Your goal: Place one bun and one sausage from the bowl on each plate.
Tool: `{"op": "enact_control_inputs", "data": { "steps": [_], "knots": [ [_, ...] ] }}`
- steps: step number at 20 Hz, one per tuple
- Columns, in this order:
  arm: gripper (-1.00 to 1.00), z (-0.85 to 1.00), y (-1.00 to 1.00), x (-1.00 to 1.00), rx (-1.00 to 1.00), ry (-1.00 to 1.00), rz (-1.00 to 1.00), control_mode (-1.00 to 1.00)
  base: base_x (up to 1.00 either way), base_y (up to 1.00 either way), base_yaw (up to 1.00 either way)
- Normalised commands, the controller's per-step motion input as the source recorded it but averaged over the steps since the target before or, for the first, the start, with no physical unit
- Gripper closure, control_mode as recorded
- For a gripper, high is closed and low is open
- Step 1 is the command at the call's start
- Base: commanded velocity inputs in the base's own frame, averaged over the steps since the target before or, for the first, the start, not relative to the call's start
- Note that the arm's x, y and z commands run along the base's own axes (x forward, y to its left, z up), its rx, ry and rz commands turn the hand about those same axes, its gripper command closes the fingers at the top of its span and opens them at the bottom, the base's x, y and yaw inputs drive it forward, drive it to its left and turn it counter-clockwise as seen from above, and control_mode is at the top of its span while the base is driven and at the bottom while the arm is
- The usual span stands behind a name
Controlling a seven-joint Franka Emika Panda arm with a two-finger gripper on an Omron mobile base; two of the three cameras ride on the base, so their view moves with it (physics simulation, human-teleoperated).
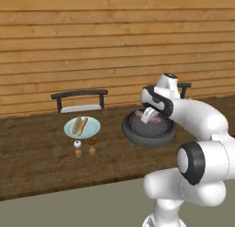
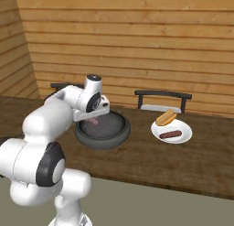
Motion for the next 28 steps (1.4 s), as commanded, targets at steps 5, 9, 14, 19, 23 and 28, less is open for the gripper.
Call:
{"op": "enact_control_inputs", "data": {
  "steps": [5, 9, 14, 19, 23, 28],
  "knots": [
    [1.0, 0.83, 1.0, -0.22, 0.0, 0.0, -0.38, -1.0, 0.0, 0.0, 0.0],
    [1.0, 0.26, 1.0, 0.05, 0.0, 0.02, -0.48, -1.0, 0.0, 0.0, 0.0],
    [1.0, 0.0, 0.99, 0.37, 0.0, 0.02, -0.54, -1.0, 0.0, 0.0, 0.0],
    [1.0, -0.16, 0.62, 0.47, 0.05, 0.0, -0.4, -1.0, 0.0, 0.0, 0.0],
    [1.0, -0.44, 0.11, 0.37, 0.24, 0.01, -0.19, -1.0, 0.0, 0.0, 0.0],
    [1.0, -0.5, 0.0, 0.48, 0.28, 0.02, -0.12, -1.0, 0.0, 0.0, 0.0]
  ]
}}
